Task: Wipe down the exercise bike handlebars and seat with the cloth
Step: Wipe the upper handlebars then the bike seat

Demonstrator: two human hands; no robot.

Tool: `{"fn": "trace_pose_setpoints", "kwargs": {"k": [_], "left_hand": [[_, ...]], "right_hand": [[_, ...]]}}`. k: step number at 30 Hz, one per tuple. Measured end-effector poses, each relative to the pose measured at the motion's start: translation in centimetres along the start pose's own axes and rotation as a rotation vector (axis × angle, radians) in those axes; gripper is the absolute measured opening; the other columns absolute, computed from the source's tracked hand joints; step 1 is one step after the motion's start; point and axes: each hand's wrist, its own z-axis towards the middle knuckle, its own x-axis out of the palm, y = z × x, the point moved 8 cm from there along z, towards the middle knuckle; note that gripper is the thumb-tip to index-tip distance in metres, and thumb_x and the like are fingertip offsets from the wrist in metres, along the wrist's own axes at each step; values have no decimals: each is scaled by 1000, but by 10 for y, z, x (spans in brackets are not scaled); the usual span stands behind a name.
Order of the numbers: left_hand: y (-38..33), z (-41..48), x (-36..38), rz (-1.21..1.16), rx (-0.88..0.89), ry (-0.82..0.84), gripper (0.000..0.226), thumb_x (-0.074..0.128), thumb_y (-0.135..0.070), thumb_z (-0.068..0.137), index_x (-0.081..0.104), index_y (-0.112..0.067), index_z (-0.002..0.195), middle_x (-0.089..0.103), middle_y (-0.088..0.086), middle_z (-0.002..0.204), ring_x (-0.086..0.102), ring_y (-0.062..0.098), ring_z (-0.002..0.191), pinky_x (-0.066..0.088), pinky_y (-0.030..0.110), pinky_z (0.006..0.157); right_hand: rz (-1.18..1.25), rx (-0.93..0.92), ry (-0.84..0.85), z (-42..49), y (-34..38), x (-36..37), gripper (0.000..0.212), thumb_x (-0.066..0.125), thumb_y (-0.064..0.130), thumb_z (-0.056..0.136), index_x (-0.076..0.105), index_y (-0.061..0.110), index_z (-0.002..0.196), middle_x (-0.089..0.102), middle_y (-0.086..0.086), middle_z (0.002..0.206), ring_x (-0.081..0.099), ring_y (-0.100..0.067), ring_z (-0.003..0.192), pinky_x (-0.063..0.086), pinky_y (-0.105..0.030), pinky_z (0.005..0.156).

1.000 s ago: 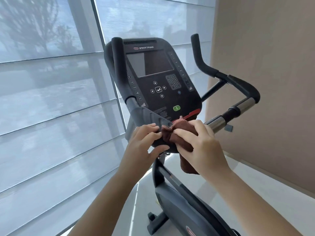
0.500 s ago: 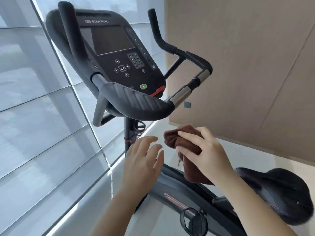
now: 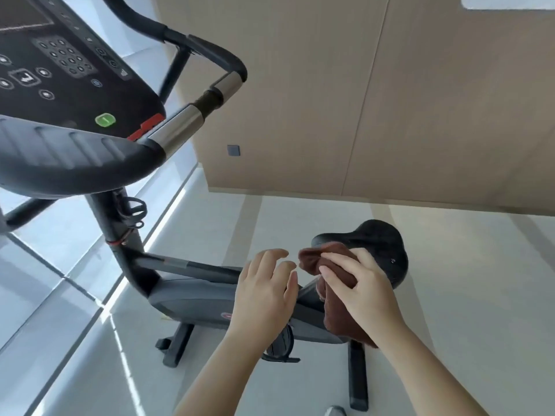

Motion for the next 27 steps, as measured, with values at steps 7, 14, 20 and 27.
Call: {"fn": "trace_pose_setpoints", "kwargs": {"k": [7,14,20,27], "left_hand": [[-36,42,93,-46,43,126,11,70,0,71,64,-2,79,66,15,94,63,31,84,52,38,64],[-44,72,189,-22,103,231,23,75,-9,70,66,-2,91,67,15,100,63,30,94,53,40,77],[-14,83,258,57,69,371,40,80,-20,66,66,1,97,66,17,102,62,33,96,52,44,80],[15,89,298,68,53,446,51,80,-26,64,63,2,104,65,18,109,61,34,102,48,49,84]], "right_hand": [[-104,128,-115,23,-89,-58,23,66,23,80,68,27,103,56,6,100,57,-11,90,35,-6,74],[-234,121,-122,78,-156,-82,27,67,24,79,68,26,106,58,-3,101,58,-24,93,44,-25,75],[-399,116,-7,143,-214,-53,27,61,31,82,66,28,109,56,-8,104,53,-31,93,51,-39,69],[-434,124,97,155,-248,-12,41,62,43,79,58,34,119,55,-6,120,50,-34,97,50,-41,74]]}}
